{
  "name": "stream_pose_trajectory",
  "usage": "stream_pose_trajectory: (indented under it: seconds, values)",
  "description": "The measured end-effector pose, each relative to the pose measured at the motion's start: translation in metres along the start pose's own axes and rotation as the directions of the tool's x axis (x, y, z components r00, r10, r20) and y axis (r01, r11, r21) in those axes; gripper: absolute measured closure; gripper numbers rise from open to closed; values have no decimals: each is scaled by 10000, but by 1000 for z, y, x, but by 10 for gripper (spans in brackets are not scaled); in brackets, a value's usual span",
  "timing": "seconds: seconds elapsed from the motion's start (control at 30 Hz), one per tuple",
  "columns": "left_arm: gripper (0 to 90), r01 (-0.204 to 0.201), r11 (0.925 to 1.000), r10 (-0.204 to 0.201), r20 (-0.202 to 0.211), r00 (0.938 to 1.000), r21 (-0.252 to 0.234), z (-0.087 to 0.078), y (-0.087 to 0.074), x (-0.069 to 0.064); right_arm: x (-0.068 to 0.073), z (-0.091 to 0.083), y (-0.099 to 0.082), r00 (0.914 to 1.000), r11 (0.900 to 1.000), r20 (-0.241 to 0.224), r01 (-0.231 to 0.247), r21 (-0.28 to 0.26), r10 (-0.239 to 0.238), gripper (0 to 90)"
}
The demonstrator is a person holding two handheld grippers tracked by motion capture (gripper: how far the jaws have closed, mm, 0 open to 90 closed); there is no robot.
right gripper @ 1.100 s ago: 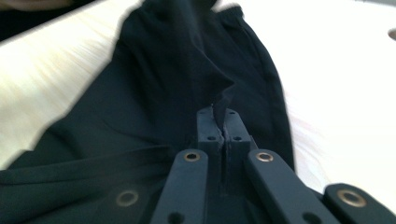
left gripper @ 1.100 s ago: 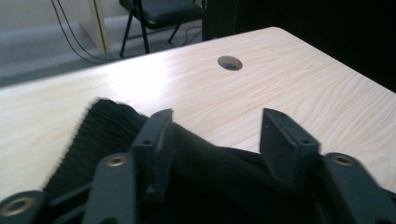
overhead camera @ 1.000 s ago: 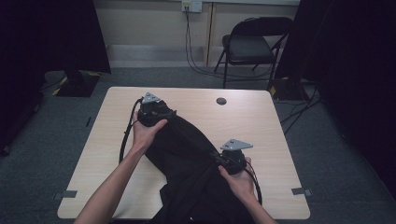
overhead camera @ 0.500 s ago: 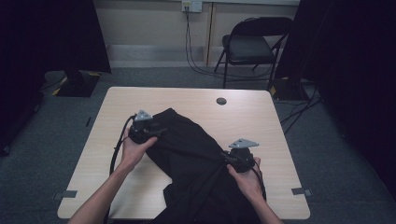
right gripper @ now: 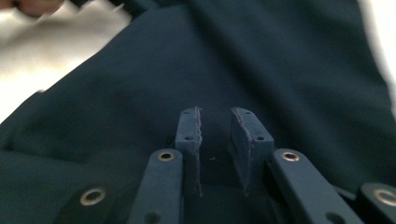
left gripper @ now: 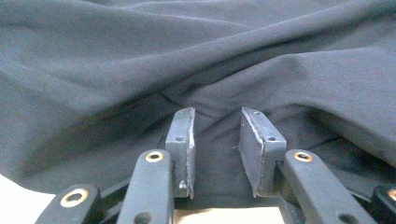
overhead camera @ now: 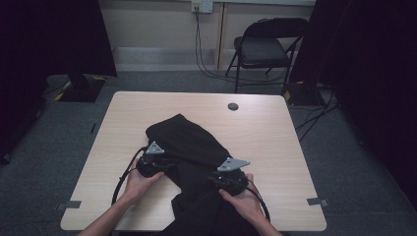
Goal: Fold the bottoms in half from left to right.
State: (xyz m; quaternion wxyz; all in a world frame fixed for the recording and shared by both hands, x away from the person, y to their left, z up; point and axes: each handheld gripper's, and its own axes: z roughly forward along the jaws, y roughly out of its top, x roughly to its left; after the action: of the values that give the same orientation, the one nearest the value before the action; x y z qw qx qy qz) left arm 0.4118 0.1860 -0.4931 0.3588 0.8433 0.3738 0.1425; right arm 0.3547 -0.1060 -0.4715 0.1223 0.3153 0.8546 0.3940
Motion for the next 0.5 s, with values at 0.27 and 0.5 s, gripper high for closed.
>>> stream_pose_trajectory:
  seconds: [0.27,0.5]
  values:
    - [660,69,9996,-85,-591,9982,-265,12,9,23,14,38,7,9989,9975,-312,370,595,-352,629]
    - [659,467,9982,-512,-1265,9906,-383,24,21,60,14,26,20,9994,9997,248,256,-30,-255,534]
